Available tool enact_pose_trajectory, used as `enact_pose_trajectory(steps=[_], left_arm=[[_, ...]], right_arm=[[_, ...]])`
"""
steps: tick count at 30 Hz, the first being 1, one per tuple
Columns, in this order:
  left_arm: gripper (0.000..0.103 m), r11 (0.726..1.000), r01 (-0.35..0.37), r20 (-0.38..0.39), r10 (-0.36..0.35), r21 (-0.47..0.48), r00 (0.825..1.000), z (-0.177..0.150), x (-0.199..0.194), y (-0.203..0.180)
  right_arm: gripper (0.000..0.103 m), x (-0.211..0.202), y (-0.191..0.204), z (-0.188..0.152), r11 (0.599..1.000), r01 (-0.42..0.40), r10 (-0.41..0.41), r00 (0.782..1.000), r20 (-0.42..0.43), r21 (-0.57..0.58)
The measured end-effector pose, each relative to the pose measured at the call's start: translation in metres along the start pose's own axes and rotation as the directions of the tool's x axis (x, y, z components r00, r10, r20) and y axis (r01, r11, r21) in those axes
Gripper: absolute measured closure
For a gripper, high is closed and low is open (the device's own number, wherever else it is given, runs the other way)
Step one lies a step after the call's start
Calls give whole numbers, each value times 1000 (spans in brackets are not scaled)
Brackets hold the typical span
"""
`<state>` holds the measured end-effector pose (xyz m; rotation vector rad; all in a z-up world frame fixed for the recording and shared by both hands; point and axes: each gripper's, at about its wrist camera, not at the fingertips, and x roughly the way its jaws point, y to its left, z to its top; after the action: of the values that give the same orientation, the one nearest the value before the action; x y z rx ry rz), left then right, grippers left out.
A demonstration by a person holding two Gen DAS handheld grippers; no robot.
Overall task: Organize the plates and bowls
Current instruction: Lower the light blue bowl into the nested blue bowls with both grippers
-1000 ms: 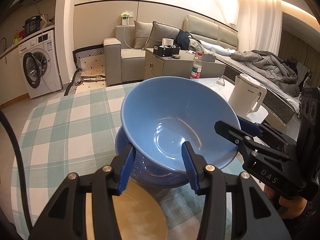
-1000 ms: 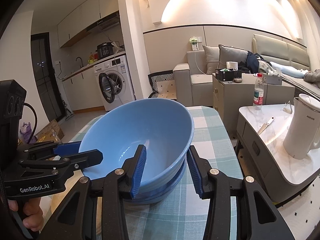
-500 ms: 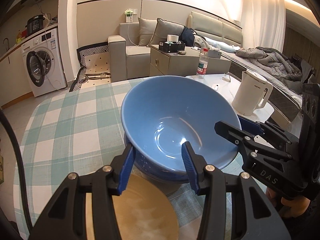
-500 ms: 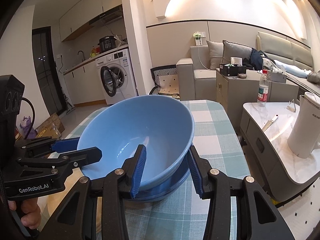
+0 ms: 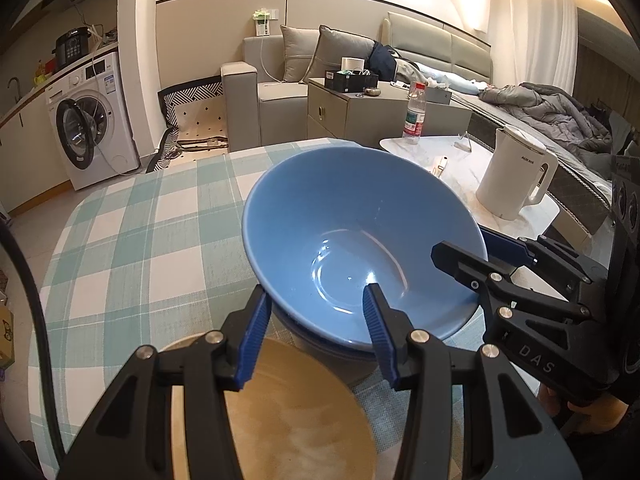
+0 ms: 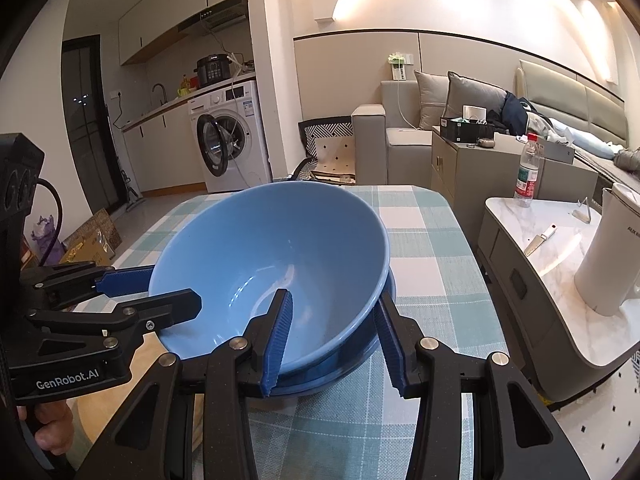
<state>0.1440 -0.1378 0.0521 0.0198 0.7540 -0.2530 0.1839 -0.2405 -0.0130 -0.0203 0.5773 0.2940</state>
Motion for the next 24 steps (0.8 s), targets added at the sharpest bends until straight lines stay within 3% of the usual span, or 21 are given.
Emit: enact_pose_trajectory(steps=[8,24], left_arm=[[56,1000,-19,-16,20,18,1000,-4,9,-1],[56,1000,-15,-41,16,21,999,-6,16,-2]], right_arm=[[59,9,9,-7,997,49,-50,998,-27,-51],[55,13,8,-10,997,55,-57,997,-44,-57]])
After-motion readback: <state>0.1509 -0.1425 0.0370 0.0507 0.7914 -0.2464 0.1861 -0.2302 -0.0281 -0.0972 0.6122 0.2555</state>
